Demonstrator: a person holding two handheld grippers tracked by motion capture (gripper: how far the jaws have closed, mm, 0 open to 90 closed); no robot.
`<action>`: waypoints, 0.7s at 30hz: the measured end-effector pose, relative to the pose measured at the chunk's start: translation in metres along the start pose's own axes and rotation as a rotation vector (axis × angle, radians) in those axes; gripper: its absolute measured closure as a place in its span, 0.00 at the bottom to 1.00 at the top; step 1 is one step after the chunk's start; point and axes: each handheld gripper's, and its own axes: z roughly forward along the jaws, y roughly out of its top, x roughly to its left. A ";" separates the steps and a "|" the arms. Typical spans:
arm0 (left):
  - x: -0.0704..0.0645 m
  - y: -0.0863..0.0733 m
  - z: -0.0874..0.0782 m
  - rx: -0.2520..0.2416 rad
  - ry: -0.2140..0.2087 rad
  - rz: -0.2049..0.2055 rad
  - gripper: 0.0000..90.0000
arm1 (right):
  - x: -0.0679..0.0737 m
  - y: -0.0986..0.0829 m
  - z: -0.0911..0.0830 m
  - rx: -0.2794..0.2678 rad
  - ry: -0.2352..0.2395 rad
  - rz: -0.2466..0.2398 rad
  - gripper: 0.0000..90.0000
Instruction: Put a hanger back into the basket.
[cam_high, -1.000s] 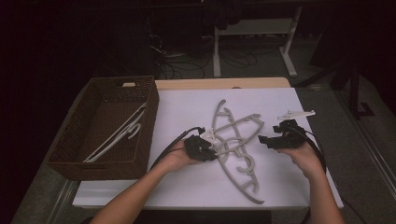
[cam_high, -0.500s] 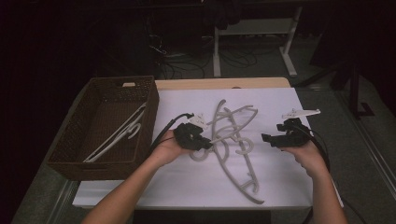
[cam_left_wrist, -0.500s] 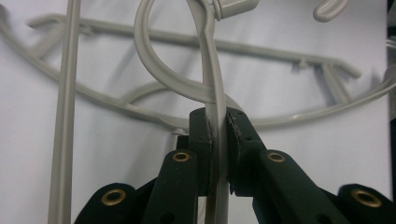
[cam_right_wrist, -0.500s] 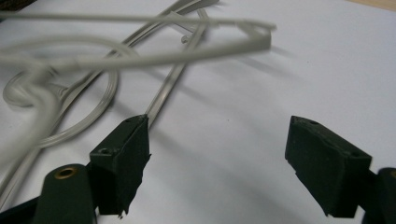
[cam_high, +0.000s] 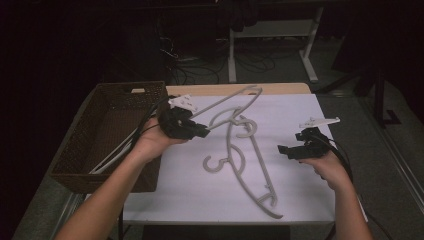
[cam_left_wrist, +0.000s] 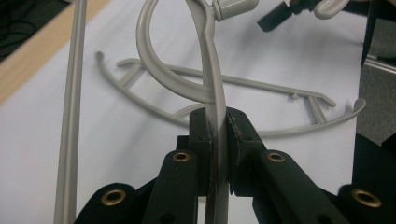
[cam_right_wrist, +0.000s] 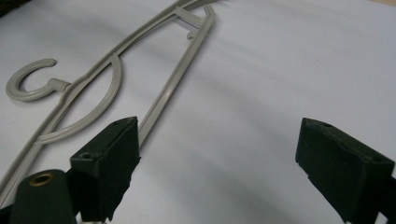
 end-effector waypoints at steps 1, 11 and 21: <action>0.003 -0.001 -0.007 -0.008 0.004 -0.004 0.92 | 0.000 0.000 0.000 0.001 -0.001 -0.001 0.15; 0.034 -0.035 -0.064 -0.080 0.043 -0.087 0.92 | 0.003 0.000 0.004 -0.001 0.001 -0.024 0.12; 0.061 -0.081 -0.118 -0.100 0.144 -0.163 0.92 | 0.006 -0.001 0.009 0.019 -0.010 -0.044 0.11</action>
